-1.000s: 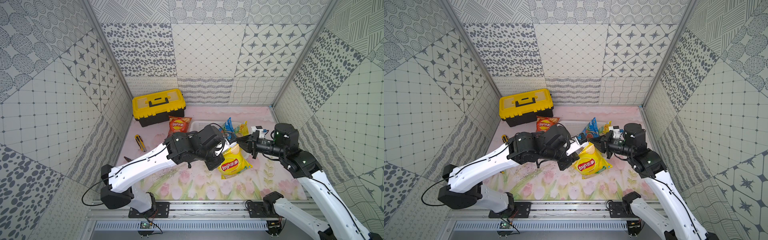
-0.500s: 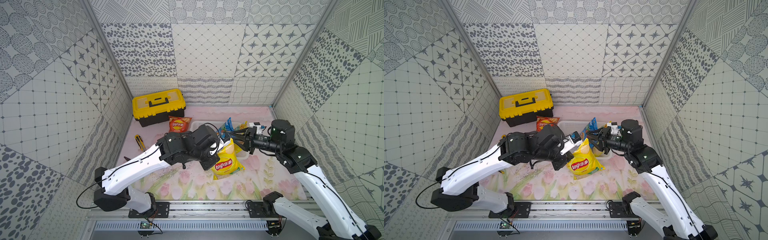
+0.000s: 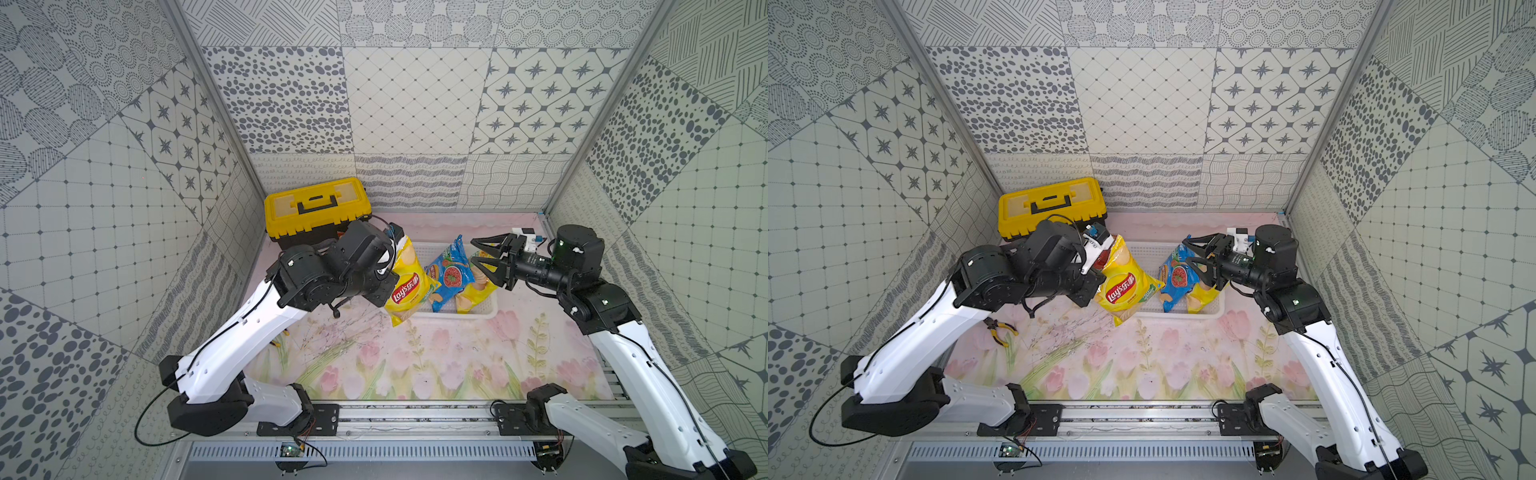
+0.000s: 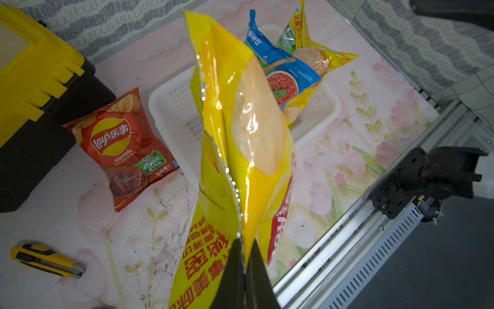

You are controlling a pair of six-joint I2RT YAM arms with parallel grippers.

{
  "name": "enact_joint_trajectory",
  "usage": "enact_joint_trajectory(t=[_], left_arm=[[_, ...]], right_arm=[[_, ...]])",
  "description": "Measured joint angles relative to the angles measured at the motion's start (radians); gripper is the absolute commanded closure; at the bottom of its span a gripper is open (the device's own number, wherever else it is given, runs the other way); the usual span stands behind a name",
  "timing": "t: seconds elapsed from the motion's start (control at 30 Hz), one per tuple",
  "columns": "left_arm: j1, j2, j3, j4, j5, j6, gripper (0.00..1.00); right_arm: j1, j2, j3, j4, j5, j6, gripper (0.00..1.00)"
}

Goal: Put the potato chips into the basket
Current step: Pick up the potato chip from the center of the board, then place the potato chip in the basket.

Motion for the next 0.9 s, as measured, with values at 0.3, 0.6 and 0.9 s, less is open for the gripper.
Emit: enact_joint_trajectory(t=[0.3,0.6,0.9], left_arm=[[0.088,0.286,0.311,-0.094,-0.043,-0.164,1.00],[0.125,0.620,0.690,-0.229,-0.052,-0.307,1.00],[0.142,0.696,0.723,-0.330,-0.064,-0.381,1.00]], right_arm=[[-0.011,-0.029,-0.005,0.000,0.000,0.000,0.46],[-0.023,-0.089,-0.049,0.004,0.000,0.000,0.46],[-0.050,-0.118,-0.100,0.004,-0.011,0.002,0.46]])
